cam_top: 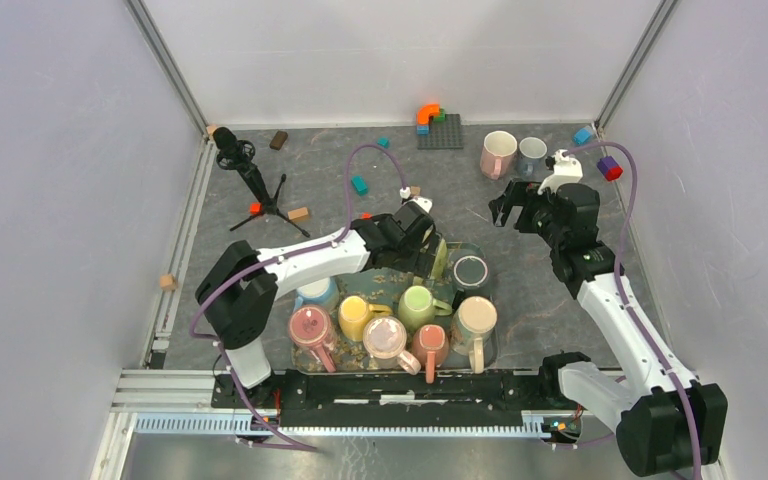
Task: Turn the mug right side up
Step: Turn over the cup on the tray.
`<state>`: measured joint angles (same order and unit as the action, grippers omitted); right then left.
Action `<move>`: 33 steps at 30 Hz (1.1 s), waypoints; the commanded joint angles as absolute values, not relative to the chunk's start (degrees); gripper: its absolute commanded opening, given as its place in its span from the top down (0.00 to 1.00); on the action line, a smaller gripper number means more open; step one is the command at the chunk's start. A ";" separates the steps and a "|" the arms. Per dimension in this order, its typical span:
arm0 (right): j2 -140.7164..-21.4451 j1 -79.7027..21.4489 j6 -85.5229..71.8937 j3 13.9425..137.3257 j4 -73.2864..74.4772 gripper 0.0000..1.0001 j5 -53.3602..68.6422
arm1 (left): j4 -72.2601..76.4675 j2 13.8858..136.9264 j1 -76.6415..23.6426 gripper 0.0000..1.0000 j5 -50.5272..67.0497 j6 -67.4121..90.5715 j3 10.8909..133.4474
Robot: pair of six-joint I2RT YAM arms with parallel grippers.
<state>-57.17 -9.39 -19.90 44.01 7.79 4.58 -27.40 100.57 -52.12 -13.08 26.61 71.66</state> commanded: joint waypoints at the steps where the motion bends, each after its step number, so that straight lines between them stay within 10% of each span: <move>1: -57.00 -9.88 -20.42 43.68 4.93 0.02 5.36 | -27.30 100.78 -49.79 0.00 -16.37 22.67 73.86; 14: -57.57 -10.29 -20.65 42.99 4.18 0.02 5.54 | -28.58 102.00 -49.26 0.03 -9.40 14.89 76.64; 33: -57.21 -10.56 -20.92 41.57 4.14 0.02 4.79 | -29.83 106.06 -51.23 0.37 -2.33 14.95 79.56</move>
<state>-57.52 -10.13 -20.40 41.76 6.37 5.13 -30.15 104.55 -50.65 -2.26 16.93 77.25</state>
